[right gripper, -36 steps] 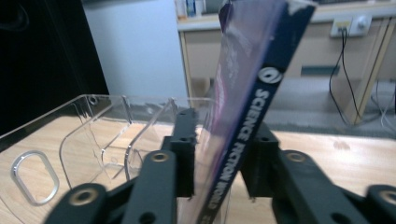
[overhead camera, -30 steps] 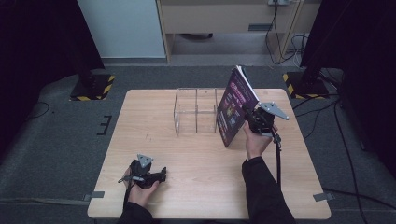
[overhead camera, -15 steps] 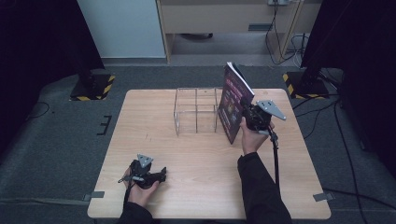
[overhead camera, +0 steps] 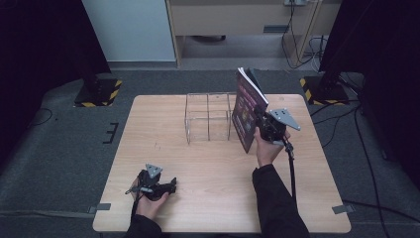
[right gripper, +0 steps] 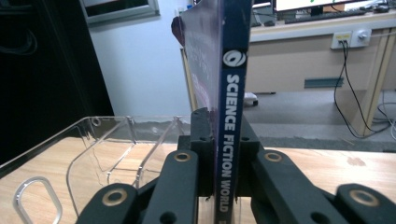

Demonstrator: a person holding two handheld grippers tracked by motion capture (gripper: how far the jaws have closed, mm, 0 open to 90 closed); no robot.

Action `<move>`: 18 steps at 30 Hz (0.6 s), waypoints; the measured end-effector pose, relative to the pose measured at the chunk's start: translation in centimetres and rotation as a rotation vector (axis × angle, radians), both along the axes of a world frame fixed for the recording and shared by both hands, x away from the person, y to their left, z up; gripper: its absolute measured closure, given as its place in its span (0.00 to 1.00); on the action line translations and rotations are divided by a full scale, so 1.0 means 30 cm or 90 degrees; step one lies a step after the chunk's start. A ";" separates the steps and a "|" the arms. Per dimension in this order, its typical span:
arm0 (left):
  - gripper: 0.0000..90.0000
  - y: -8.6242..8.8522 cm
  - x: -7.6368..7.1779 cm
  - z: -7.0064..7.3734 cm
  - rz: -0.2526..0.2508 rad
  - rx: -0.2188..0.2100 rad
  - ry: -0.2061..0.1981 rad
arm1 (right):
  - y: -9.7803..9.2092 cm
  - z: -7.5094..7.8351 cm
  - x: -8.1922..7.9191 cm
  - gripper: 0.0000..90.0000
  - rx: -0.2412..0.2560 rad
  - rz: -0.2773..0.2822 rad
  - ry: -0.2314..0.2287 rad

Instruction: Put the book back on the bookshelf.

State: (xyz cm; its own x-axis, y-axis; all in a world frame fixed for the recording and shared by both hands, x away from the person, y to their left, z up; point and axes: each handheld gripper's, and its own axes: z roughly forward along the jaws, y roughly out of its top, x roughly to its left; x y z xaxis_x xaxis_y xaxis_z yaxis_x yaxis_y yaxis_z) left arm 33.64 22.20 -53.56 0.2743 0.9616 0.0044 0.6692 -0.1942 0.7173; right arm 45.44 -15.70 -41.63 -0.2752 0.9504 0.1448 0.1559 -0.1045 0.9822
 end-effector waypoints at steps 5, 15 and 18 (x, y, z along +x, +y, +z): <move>0.11 0.000 0.000 0.000 0.000 0.000 0.000 | -0.012 0.009 -0.010 0.83 -0.008 0.004 0.004; 0.11 0.000 0.000 0.000 0.000 0.000 0.000 | -0.022 0.017 -0.016 0.55 -0.015 0.017 0.008; 0.11 0.000 0.000 0.000 0.000 0.000 0.000 | -0.031 0.028 -0.028 0.40 -0.020 0.021 0.003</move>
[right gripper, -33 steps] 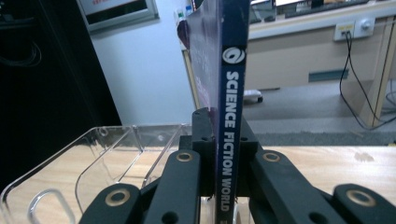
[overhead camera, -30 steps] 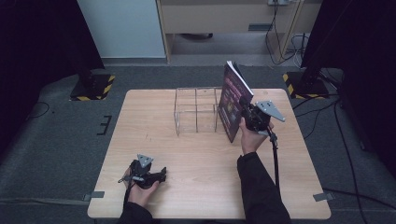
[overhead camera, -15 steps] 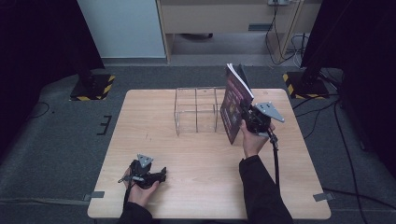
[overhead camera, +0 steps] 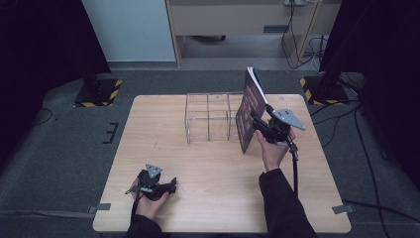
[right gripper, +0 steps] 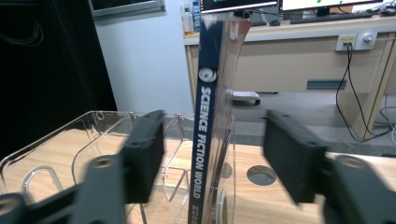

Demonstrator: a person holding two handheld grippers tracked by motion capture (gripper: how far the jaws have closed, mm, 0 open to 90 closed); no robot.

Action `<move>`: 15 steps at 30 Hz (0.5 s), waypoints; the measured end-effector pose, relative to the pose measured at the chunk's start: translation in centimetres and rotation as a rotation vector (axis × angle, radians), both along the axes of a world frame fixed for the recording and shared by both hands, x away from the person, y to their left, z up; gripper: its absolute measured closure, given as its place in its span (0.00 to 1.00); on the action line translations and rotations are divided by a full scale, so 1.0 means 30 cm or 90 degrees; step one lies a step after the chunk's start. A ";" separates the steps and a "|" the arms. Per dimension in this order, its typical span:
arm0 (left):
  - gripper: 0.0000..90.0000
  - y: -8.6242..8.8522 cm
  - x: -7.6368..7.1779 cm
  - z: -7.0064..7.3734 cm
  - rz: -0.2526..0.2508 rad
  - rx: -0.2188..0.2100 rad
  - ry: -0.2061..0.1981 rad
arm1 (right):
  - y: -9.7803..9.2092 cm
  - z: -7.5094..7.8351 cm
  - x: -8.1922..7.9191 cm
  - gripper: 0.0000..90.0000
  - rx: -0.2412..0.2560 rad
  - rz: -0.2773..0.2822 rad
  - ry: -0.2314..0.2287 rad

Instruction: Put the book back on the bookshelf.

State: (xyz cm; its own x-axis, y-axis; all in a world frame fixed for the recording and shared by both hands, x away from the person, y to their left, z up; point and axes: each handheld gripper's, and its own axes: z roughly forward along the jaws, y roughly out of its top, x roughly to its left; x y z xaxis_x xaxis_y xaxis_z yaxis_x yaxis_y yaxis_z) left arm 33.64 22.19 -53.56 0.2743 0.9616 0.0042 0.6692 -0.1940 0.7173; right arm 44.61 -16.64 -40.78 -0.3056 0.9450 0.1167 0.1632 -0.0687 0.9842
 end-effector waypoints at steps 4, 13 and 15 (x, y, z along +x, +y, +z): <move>0.11 0.000 0.000 0.000 0.000 0.000 0.000 | -0.025 0.014 -0.025 0.26 -0.005 0.023 0.018; 0.11 0.000 0.000 0.000 0.000 0.000 0.000 | -0.128 -0.050 -0.136 0.18 -0.020 0.055 0.065; 0.11 0.000 0.000 0.000 0.000 0.000 0.000 | -0.172 -0.115 -0.188 0.16 -0.050 0.059 0.095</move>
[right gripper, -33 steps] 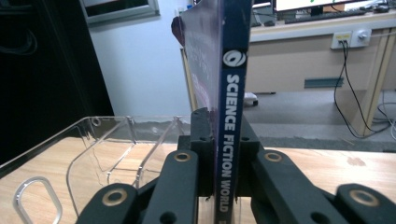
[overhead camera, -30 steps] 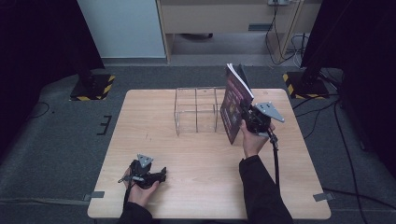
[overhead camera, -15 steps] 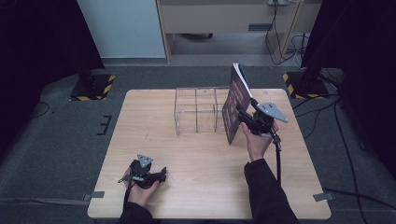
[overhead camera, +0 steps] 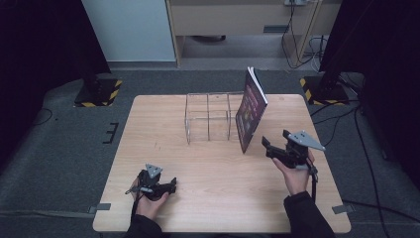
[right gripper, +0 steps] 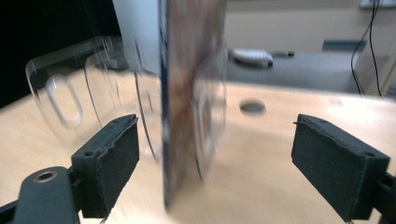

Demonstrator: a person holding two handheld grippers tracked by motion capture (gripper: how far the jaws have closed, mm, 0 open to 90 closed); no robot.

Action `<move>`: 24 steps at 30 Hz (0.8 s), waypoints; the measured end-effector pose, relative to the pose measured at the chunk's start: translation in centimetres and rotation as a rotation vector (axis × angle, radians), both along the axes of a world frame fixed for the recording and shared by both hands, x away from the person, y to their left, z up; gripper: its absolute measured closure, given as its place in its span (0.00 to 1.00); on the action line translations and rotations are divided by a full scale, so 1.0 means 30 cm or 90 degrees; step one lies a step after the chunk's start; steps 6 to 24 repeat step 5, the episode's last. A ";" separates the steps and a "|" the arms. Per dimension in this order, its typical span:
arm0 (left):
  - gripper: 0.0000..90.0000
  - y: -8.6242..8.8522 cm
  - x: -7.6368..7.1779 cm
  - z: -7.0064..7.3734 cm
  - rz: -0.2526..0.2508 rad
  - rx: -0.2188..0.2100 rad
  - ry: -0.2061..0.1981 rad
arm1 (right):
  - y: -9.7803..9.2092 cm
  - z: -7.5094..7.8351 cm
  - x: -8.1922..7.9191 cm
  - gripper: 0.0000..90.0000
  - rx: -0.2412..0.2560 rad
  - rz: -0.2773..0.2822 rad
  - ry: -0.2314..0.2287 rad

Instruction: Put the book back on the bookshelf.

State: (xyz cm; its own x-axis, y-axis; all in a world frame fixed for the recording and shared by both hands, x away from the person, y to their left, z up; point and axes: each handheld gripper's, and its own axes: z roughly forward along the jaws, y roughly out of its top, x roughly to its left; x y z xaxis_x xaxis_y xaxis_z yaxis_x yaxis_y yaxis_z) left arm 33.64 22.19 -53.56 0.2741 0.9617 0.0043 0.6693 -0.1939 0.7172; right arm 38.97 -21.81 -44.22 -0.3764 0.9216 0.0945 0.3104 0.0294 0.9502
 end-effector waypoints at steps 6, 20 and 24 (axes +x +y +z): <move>0.11 0.000 0.000 0.000 0.000 0.000 0.000 | -0.060 -0.099 -0.055 0.15 -0.034 -0.002 0.054; 0.11 0.000 0.000 0.000 0.000 0.000 0.000 | -0.060 -0.099 -0.055 0.15 -0.034 -0.002 0.054; 0.11 0.000 0.000 0.000 0.000 0.000 0.000 | -0.060 -0.099 -0.055 0.15 -0.034 -0.002 0.054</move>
